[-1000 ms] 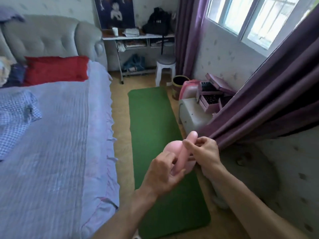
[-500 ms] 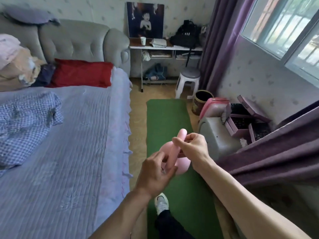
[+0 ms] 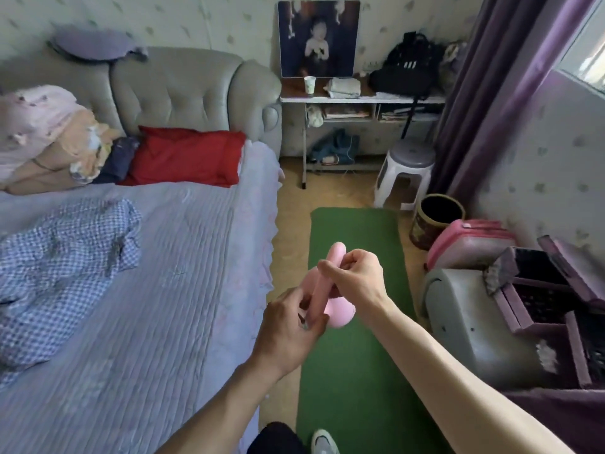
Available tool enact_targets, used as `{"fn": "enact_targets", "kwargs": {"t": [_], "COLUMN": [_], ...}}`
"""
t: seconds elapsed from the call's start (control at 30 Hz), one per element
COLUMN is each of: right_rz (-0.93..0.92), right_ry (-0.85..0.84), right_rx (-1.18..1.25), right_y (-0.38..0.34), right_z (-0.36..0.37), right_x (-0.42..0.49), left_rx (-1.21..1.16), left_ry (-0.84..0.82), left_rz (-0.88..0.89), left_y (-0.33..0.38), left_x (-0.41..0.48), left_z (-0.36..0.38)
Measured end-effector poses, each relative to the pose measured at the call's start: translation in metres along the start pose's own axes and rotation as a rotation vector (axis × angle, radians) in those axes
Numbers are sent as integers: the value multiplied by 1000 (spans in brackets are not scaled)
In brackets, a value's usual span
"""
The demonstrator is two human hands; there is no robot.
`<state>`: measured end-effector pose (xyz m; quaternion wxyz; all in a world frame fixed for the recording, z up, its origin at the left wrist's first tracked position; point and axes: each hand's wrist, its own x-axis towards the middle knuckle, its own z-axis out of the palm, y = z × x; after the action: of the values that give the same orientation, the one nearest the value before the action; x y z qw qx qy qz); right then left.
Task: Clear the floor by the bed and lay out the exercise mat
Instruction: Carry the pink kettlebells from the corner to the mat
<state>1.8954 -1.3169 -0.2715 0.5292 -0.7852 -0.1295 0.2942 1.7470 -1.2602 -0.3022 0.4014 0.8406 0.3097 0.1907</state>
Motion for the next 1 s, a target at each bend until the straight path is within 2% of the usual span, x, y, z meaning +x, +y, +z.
{"fn": "enact_targets", "kwargs": {"t": [0.13,0.63,1.0], "right_rz": [14,65,160], "right_ry": [13,154,104], "right_rx": [8,-34,-96], "right_y": [-26,-124,-152], "right_z": [15,121,173], "right_x": [67,334,545], "left_rx": [21,53,47], "left_ry": [-13,-99,-138], "left_rz": [6,70,-82], "left_y": [-6,-107,-167], "left_x": [73,380,579], "left_z": [-8,-36,-12]}}
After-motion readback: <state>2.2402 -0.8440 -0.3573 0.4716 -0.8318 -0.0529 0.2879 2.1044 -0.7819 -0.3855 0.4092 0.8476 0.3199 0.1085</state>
